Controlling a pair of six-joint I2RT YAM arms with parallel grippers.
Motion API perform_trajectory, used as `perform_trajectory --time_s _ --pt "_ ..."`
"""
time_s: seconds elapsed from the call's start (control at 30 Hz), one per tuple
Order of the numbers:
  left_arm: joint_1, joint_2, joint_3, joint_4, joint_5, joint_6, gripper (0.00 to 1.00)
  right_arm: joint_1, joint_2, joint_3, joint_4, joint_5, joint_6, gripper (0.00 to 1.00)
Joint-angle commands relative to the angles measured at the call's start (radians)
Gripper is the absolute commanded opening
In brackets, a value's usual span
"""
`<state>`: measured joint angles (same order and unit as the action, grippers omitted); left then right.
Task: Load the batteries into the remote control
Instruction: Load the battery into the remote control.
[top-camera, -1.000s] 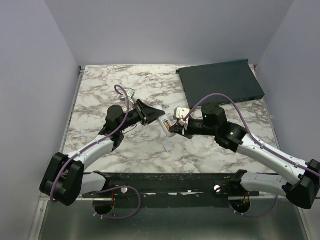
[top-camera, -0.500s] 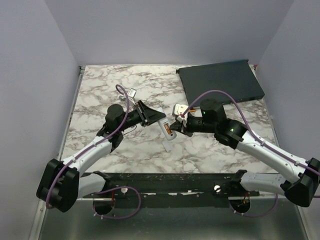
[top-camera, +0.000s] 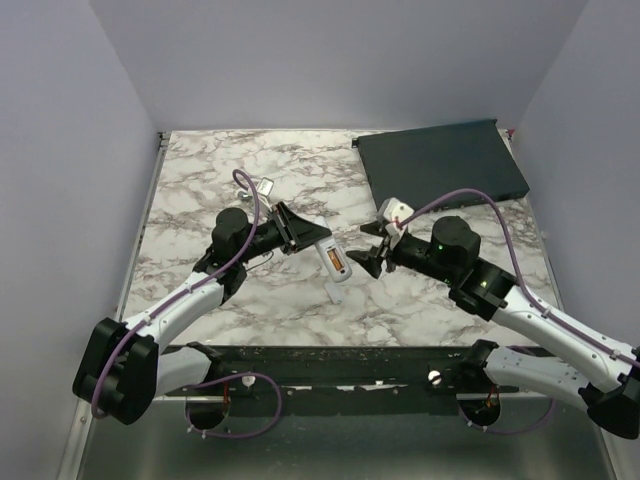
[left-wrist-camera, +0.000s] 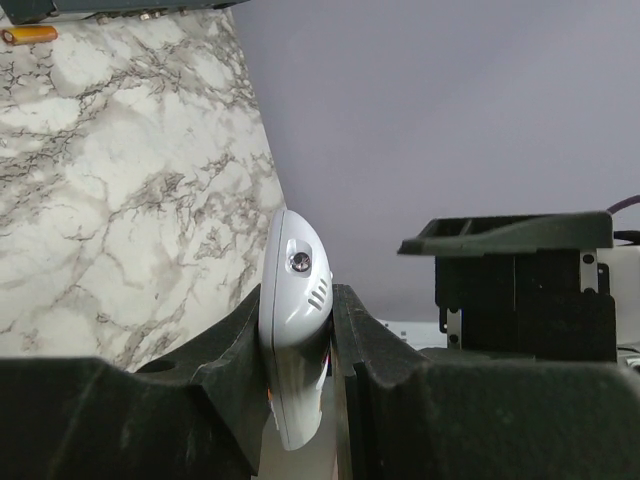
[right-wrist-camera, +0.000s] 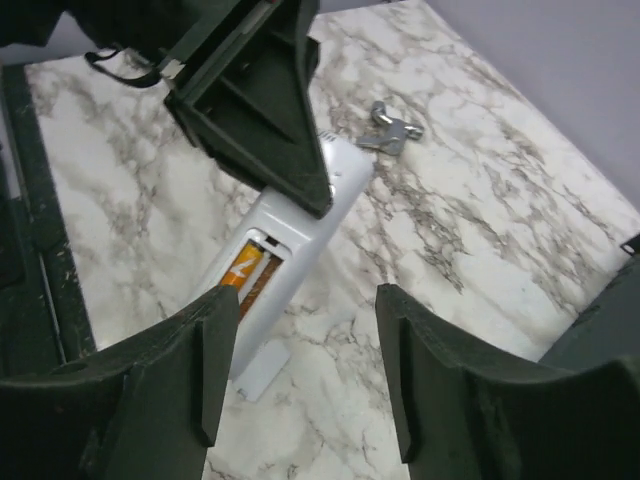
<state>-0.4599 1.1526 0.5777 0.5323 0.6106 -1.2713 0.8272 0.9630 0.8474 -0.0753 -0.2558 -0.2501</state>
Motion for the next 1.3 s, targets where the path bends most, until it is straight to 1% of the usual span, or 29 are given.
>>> perform_trajectory --time_s 0.0,0.03,0.07,0.1,0.2,0.33,0.47,0.67,0.93,1.07,1.27 --pt "-0.005 -0.028 0.01 0.023 0.02 0.029 0.0 -0.003 -0.037 -0.059 0.193 0.288 0.314 0.72" --pt "-0.005 -0.03 0.006 0.042 0.028 0.027 0.0 -0.003 -0.038 -0.048 0.17 0.325 0.364 0.76" --pt "-0.005 -0.033 0.004 0.06 0.037 0.024 0.0 -0.003 -0.039 -0.039 0.149 0.333 0.405 0.77" --pt "-0.005 -0.036 0.0 0.077 0.042 0.023 0.0 -0.005 -0.047 -0.036 0.132 0.307 0.429 0.79" --pt "-0.005 -0.036 -0.003 0.119 0.059 0.014 0.0 -0.01 -0.063 -0.056 0.131 0.14 0.493 0.8" --pt "-0.005 -0.034 -0.008 0.203 0.088 -0.016 0.0 -0.014 -0.064 -0.097 0.131 0.118 0.59 0.81" --pt "-0.005 -0.043 -0.011 0.214 0.095 -0.016 0.0 -0.028 -0.054 -0.132 0.179 0.046 0.687 0.83" --pt "-0.005 -0.051 -0.015 0.225 0.094 -0.022 0.0 -0.059 -0.091 -0.205 0.289 0.026 0.789 0.85" --pt "-0.005 -0.051 -0.015 0.225 0.089 -0.025 0.0 -0.099 -0.081 -0.265 0.454 -0.09 0.933 0.84" --pt "-0.005 -0.05 -0.011 0.225 0.089 -0.024 0.0 -0.101 -0.055 -0.268 0.479 -0.11 0.958 0.81" --pt "-0.005 -0.045 -0.005 0.222 0.092 -0.023 0.0 -0.101 -0.022 -0.27 0.483 -0.114 0.953 0.76"
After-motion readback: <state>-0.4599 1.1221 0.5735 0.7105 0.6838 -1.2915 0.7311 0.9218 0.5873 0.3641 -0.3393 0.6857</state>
